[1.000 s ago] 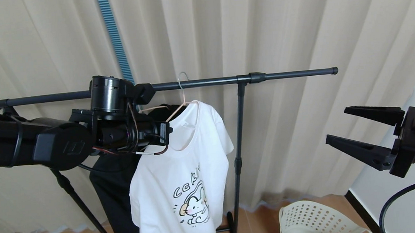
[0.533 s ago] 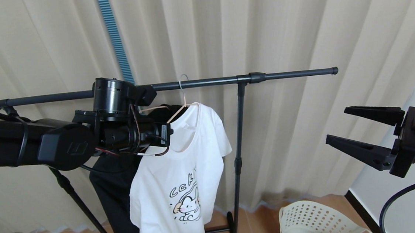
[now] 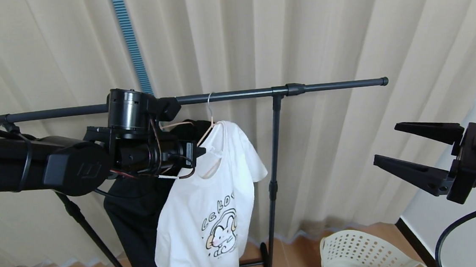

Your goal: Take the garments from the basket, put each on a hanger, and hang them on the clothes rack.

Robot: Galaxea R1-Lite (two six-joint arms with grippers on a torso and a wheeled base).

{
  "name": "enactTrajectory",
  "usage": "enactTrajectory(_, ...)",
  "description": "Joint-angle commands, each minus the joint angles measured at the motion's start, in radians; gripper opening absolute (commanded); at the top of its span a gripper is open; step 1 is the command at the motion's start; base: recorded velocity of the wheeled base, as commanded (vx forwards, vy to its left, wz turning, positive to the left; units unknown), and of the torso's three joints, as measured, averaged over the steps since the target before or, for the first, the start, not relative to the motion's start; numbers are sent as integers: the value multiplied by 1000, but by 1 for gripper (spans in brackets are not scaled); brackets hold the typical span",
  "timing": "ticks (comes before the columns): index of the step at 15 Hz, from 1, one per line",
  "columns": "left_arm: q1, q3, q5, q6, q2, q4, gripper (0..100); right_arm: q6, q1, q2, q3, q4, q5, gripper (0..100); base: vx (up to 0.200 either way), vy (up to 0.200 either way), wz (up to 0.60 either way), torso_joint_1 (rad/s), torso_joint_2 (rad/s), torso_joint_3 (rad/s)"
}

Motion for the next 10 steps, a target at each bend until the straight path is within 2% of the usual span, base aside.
enactTrajectory(1,0,-1,1,1,-1,3,100,0,0,0,0,1,0,100,0,0,0,0,0,0)
enactTrajectory(10,-3,11,1,1,-35,3,100,3,0,-4,-8,-1,0,100,0,0,0,0,0,0)
